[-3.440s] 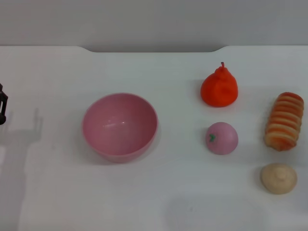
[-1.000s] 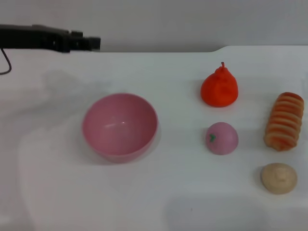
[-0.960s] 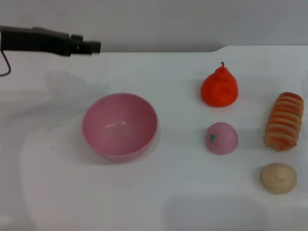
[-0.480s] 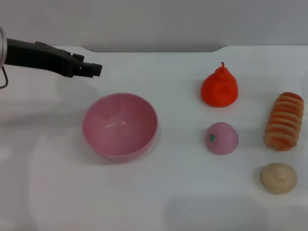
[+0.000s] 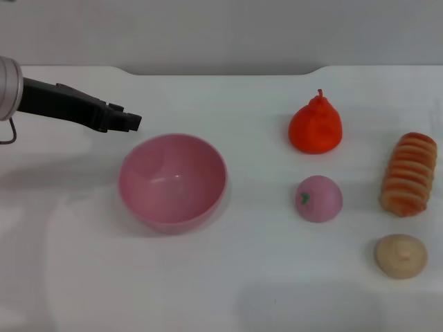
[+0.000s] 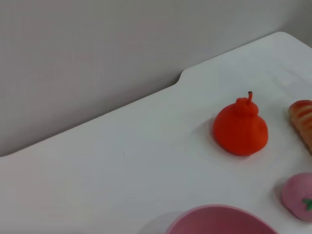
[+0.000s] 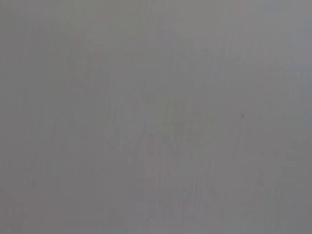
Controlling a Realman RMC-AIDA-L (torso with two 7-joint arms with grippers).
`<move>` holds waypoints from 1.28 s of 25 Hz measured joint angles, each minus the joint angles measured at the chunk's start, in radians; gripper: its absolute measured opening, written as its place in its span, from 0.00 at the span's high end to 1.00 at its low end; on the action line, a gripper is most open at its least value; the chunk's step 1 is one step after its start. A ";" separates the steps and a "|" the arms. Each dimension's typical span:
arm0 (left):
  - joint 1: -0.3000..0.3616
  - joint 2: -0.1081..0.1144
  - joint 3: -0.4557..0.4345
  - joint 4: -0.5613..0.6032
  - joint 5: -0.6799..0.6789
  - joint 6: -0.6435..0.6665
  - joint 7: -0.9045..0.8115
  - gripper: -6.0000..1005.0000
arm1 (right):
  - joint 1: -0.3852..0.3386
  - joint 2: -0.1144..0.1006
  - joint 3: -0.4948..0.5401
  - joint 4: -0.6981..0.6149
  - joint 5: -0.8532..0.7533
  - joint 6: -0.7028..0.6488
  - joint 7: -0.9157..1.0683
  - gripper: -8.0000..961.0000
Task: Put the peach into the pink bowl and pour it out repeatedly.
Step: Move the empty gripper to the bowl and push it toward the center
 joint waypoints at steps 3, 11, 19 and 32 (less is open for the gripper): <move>-0.003 0.001 -0.004 -0.009 0.001 -0.006 0.000 0.56 | 0.001 0.000 -0.001 0.001 0.000 0.000 0.000 0.40; -0.005 0.000 0.004 -0.021 0.019 -0.029 -0.017 0.60 | -0.005 0.000 -0.001 0.000 0.000 0.000 0.000 0.41; -0.022 -0.001 0.014 -0.148 0.042 -0.074 -0.018 0.42 | -0.005 0.000 -0.002 0.002 0.000 0.000 0.000 0.41; -0.030 -0.001 0.018 -0.212 0.053 -0.150 -0.016 0.32 | -0.008 0.002 -0.012 0.000 0.000 0.000 0.000 0.41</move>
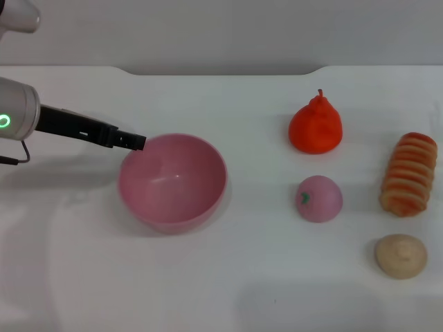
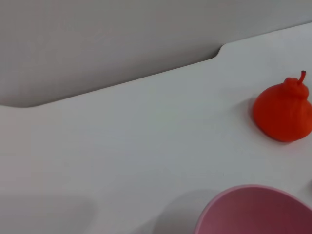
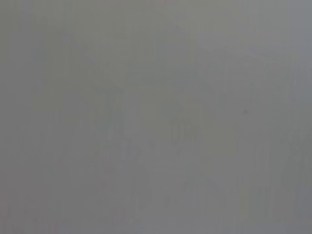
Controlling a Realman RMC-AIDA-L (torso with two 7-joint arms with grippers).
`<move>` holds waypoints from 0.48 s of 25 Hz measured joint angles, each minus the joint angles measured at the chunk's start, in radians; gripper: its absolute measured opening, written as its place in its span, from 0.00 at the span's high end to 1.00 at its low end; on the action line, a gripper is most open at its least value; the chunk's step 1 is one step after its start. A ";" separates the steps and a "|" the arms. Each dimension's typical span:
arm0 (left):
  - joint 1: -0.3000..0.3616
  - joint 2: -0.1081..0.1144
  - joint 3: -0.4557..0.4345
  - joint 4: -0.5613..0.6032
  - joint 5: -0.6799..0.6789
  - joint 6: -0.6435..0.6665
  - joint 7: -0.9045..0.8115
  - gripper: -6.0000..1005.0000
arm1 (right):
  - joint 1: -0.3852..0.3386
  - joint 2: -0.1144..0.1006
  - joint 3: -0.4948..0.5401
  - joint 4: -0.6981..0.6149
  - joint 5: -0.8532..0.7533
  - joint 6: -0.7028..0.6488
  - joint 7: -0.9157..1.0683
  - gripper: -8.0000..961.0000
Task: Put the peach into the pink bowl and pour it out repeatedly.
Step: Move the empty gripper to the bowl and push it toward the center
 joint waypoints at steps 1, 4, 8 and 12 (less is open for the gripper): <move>-0.001 0.000 0.001 -0.011 0.000 -0.004 0.000 0.32 | 0.000 0.000 0.000 -0.001 0.000 0.000 0.000 0.41; -0.001 0.000 0.001 -0.031 0.000 -0.016 0.002 0.32 | -0.001 0.000 0.000 -0.002 0.000 0.000 0.000 0.41; -0.002 0.000 0.002 -0.055 0.000 -0.033 0.003 0.32 | -0.002 0.000 -0.001 -0.003 0.000 0.000 0.000 0.41; -0.001 0.000 0.011 -0.085 0.000 -0.063 0.007 0.32 | -0.002 0.000 -0.002 -0.003 0.000 0.000 0.000 0.41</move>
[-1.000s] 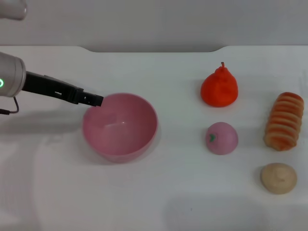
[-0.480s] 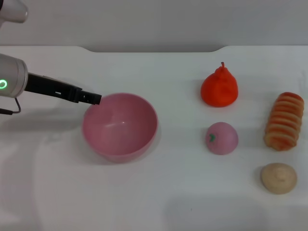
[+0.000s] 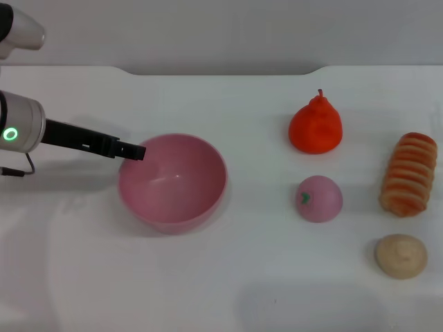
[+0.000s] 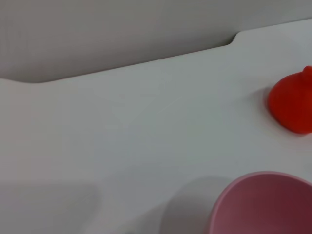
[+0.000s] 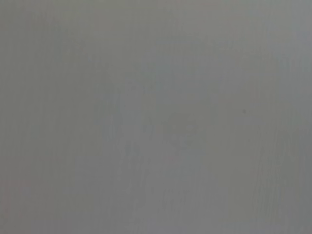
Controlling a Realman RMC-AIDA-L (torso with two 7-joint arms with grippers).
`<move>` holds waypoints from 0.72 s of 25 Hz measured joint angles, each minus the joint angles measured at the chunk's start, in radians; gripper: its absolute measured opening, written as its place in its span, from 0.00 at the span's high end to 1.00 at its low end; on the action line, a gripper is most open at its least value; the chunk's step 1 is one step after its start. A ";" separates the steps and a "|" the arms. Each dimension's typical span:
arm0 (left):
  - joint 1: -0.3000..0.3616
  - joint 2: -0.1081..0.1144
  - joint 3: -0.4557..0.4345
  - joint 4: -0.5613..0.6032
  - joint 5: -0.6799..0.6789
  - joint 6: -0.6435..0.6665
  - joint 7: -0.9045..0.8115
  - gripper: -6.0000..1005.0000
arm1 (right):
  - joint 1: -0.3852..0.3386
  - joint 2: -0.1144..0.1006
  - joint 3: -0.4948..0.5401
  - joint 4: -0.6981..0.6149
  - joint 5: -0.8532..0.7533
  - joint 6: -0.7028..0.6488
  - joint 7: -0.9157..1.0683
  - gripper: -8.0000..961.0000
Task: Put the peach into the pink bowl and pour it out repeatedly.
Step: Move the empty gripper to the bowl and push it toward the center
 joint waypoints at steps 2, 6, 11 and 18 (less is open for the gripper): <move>0.001 0.000 0.002 -0.009 0.000 -0.007 0.001 0.32 | 0.001 0.000 -0.001 0.001 0.000 0.000 0.000 0.41; 0.003 0.000 0.002 -0.030 0.000 -0.030 0.001 0.32 | 0.001 0.000 -0.025 0.001 0.000 0.000 0.000 0.41; 0.000 0.000 0.011 -0.057 0.000 -0.049 0.001 0.32 | 0.004 -0.001 -0.043 0.000 0.000 -0.001 0.000 0.41; -0.015 0.000 0.028 -0.085 0.002 -0.067 0.000 0.32 | 0.011 -0.003 -0.052 0.000 0.000 -0.008 -0.008 0.41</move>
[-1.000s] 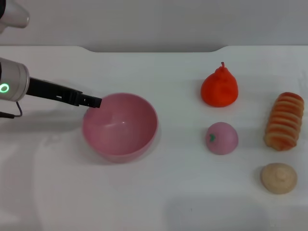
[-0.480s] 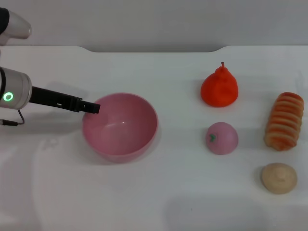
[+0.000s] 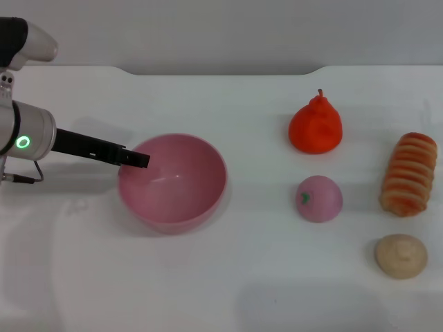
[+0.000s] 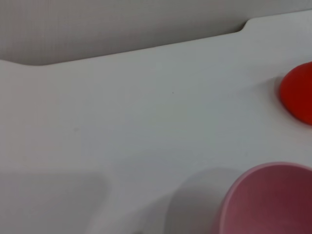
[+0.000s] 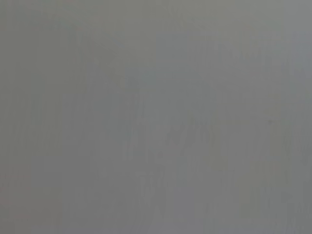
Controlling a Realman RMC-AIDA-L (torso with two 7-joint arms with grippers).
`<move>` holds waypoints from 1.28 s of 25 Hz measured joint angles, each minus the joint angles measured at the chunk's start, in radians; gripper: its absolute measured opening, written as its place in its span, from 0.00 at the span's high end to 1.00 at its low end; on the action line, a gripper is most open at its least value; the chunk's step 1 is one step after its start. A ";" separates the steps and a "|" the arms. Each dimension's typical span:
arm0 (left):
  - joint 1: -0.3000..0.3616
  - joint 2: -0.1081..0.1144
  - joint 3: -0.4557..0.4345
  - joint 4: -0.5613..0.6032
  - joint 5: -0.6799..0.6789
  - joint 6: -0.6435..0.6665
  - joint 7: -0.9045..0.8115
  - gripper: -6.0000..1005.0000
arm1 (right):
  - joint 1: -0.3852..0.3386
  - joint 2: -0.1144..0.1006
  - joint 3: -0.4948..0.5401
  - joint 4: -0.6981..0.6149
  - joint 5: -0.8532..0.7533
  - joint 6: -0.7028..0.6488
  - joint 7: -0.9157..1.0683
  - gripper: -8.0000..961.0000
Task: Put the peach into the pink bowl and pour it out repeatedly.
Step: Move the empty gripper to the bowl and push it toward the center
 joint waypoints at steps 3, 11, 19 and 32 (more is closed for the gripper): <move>-0.021 -0.002 0.002 -0.008 0.053 0.006 -0.024 0.32 | 0.000 0.000 -0.001 0.000 0.000 -0.001 0.000 0.41; -0.088 -0.005 0.007 -0.014 0.164 0.065 -0.076 0.32 | 0.000 0.000 -0.013 -0.005 0.000 -0.001 0.006 0.41; -0.129 -0.010 0.035 -0.016 0.218 0.094 -0.120 0.32 | -0.010 0.000 -0.013 -0.005 0.000 -0.001 0.007 0.41; -0.135 -0.012 0.080 -0.039 0.230 0.056 -0.155 0.33 | -0.014 -0.001 -0.019 -0.003 0.000 -0.001 0.008 0.41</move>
